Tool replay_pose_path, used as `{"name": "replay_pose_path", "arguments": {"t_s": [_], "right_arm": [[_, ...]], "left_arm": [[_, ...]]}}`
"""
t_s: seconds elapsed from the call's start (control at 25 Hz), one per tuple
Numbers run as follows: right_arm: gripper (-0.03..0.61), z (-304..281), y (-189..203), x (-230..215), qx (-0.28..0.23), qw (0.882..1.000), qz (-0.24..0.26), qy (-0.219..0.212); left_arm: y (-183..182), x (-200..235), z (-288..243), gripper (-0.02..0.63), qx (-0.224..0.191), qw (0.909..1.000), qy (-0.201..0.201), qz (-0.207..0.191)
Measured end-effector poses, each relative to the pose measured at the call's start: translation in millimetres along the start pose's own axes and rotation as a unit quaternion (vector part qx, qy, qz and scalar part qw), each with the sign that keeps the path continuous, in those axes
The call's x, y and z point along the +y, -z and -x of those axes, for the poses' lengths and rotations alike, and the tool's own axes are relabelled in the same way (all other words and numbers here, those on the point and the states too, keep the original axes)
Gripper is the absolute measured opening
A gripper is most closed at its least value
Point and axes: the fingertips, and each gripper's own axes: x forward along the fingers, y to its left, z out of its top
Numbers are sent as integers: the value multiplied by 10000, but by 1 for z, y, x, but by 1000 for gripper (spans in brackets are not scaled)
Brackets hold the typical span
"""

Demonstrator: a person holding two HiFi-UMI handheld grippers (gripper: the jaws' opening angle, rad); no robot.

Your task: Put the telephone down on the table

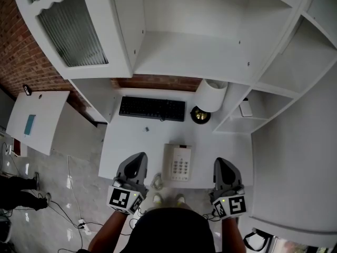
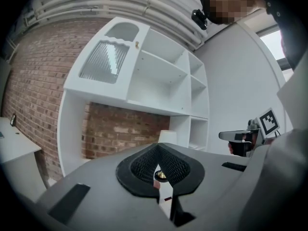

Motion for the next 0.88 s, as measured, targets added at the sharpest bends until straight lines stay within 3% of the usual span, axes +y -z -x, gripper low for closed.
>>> {"name": "replay_pose_path", "arguments": {"t_s": [0.88], "right_arm": [[-5, 2, 1, -1, -24, 9999, -45, 100]], "left_arm": [[15, -4, 9, 17, 174, 9998, 112, -64]]}}
